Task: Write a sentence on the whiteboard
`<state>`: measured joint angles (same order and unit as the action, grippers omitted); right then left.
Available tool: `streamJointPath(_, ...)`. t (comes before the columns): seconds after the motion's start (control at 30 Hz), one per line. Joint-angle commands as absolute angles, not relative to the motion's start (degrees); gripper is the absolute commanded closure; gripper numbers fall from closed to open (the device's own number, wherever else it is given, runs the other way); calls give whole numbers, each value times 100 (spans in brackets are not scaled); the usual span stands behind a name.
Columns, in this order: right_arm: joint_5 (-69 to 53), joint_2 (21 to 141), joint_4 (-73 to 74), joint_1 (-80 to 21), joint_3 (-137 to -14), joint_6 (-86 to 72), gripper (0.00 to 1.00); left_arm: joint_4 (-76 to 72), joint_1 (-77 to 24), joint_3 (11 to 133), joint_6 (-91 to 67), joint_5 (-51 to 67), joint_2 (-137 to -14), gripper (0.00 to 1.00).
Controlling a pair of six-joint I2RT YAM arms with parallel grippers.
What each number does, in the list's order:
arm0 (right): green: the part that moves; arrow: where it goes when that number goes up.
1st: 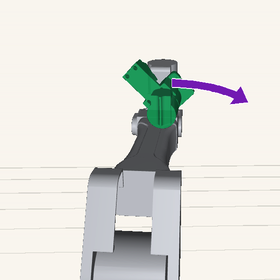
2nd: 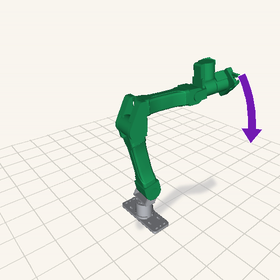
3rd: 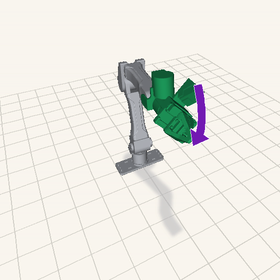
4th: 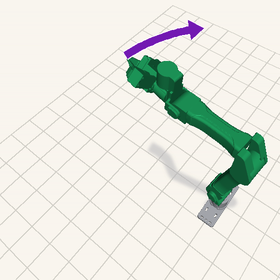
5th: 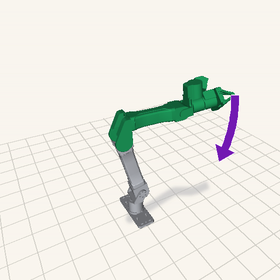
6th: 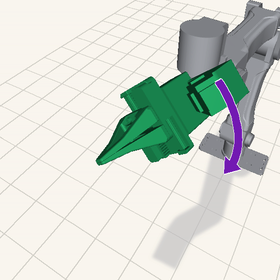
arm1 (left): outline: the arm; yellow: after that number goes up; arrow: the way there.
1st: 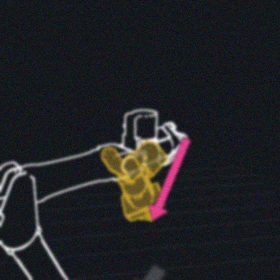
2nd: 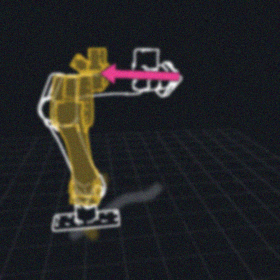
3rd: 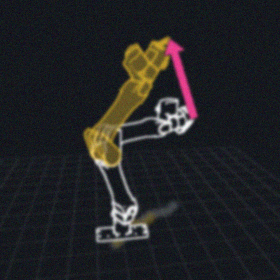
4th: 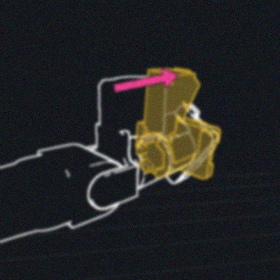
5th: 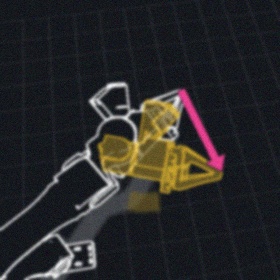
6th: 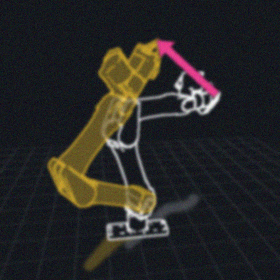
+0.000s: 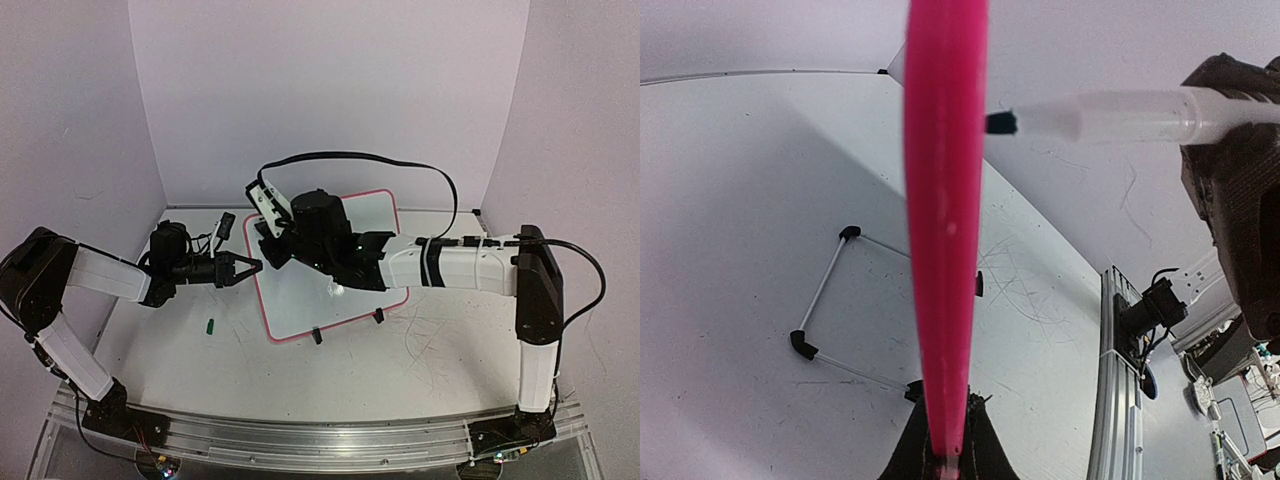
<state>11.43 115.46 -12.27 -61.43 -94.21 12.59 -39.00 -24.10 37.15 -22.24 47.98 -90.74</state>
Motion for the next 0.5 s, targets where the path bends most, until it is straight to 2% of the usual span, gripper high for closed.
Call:
streamJointPath(0.0, 1292, 11637, -1292, -6153, -9665, 1186, 100, -3758, -2452, 3907, -1887, 4582, -9002, 100)
streamJointPath(0.47, 1459, 11545, -1477, -6151, -9473, 1160, 100, -3752, -2452, 3875, -1874, 4555, -8952, 100)
